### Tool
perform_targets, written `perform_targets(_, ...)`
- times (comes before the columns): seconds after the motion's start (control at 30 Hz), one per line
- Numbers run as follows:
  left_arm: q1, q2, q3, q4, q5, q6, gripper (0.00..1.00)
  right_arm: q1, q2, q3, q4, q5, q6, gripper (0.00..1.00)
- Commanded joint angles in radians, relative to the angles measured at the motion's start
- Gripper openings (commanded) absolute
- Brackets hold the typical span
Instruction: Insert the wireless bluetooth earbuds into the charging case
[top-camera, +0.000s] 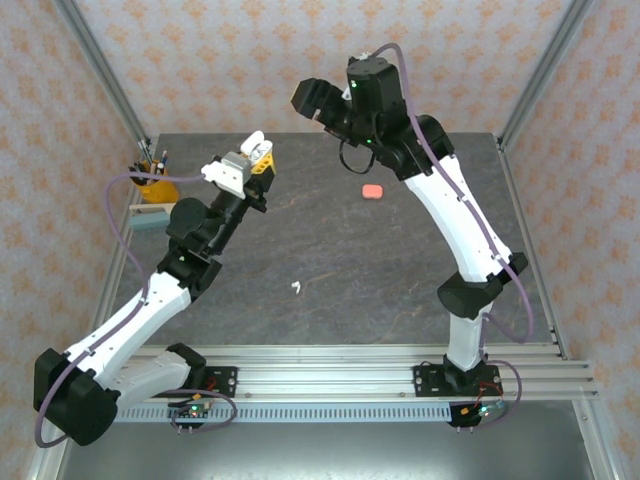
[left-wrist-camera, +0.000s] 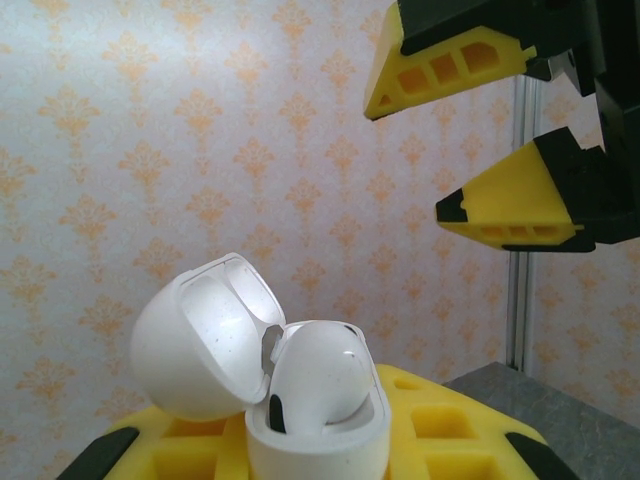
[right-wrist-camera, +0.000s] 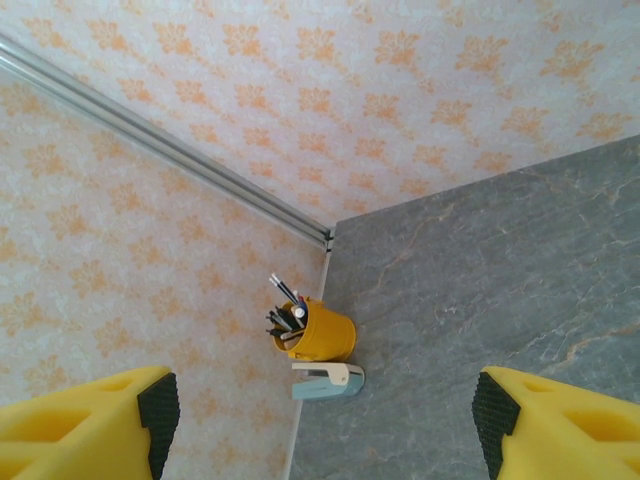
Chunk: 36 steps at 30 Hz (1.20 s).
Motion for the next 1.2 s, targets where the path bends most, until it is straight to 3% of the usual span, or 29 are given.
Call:
perform_targets(0.0, 0.008, 0.022, 0.029, 0.021, -0.017, 0.014, 0.00, -0.013, 0.001, 0.049, -0.027, -0.013, 0.014, 0.79)
perform_targets(0.17, 0.009, 0.042, 0.038, 0.046, -0.011, -0.010, 0.00, -0.019, -0.022, 0.033, -0.029, 0.002, 0.022, 0.79)
perform_targets(0.37, 0.009, 0.040, 0.054, 0.041, -0.011, -0.011, 0.00, -0.047, -0.072, -0.065, 0.036, -0.029, 0.091, 0.88)
perform_targets(0.73, 0.007, 0.051, 0.049, 0.056, -0.008, -0.025, 0.00, -0.108, -0.082, -0.167, 0.108, -0.179, 0.153, 0.86)
perform_targets(1.17, 0.006, 0.060, 0.043, 0.064, -0.001, -0.020, 0.00, -0.110, -0.070, -0.108, 0.090, -0.163, 0.197, 0.85)
